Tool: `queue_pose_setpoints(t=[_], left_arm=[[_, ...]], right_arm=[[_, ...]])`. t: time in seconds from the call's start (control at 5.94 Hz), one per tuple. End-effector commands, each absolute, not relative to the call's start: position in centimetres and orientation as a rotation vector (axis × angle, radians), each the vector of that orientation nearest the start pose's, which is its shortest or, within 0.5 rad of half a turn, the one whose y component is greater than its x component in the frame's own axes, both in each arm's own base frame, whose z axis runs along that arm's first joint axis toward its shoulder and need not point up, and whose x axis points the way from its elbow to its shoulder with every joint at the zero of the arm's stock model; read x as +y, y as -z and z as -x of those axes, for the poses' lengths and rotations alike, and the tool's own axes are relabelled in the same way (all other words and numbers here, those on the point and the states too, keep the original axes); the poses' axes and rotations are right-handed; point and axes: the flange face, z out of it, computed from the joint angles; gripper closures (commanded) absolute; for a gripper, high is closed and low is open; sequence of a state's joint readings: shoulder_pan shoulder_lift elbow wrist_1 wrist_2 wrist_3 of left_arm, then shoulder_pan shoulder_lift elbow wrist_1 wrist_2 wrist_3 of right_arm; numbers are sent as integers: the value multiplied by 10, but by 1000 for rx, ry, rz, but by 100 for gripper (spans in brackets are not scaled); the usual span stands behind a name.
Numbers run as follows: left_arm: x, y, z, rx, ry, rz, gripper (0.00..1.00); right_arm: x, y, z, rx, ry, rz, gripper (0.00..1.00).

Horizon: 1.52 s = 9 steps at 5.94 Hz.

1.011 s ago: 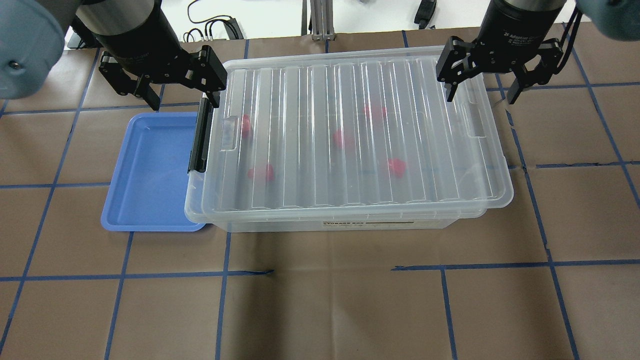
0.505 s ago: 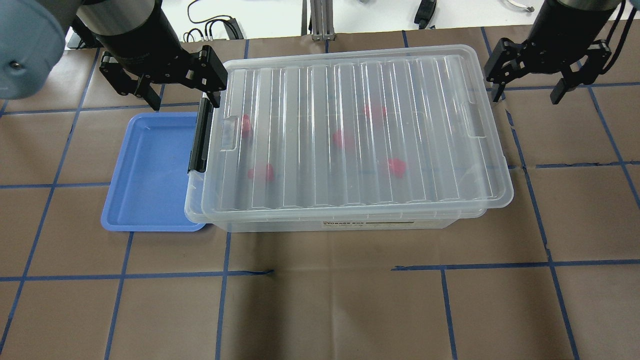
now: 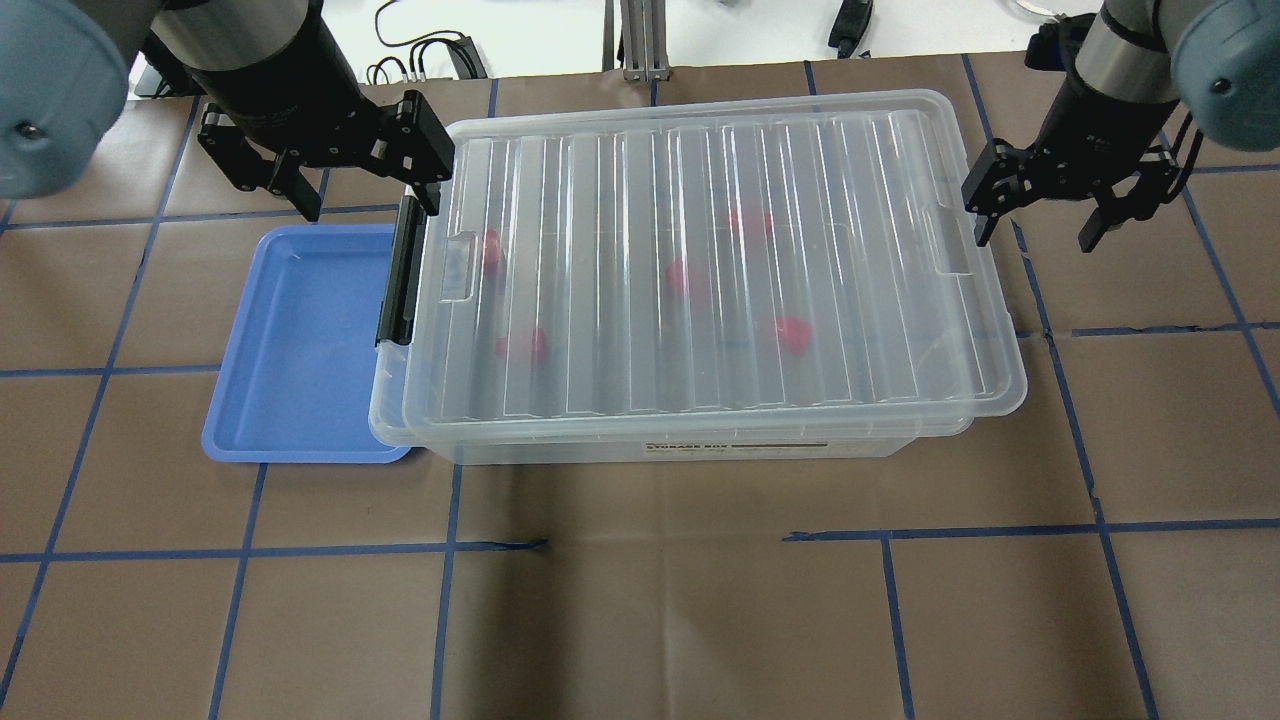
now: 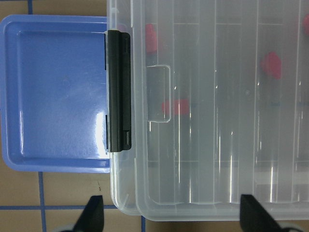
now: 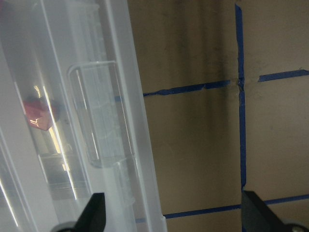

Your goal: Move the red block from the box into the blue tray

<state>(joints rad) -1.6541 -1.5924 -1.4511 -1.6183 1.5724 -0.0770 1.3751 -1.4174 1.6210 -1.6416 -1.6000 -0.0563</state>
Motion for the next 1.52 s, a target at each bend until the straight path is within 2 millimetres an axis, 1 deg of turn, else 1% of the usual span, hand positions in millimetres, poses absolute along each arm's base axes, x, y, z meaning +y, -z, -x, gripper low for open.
queue_pose_setpoints(t=[0.0,0.17,0.34,0.51,0.67,1.01,1.18,1.35], left_arm=[[-491,-531,175,3143,80,-12,2],[-491,-531,175,3143,80,-12,2],[-491,-531,174,3143,80,-10,2],[-491,-532,175,3143,82,-12,2],[-491,-531,175,3142,80,-12,2],[-491,-531,175,3140,75,-14,2],[-493,-530,175,3140,77,-14,2],[-495,-528,175,3140,70,-62,2]], right_arm=[[-544,-362,-22,3150,-200,-212,0],[-541,-350,-9,3142,-202,-247,0],[-537,-341,-4,3136,-223,-235,0],[-539,-343,-2,3148,-187,-178,0],[-540,-343,16,3145,-180,-159,0],[-539,-344,57,3140,-165,-84,0],[-536,-344,73,3162,-177,-99,0],[-533,-345,94,3175,-188,-74,0]])
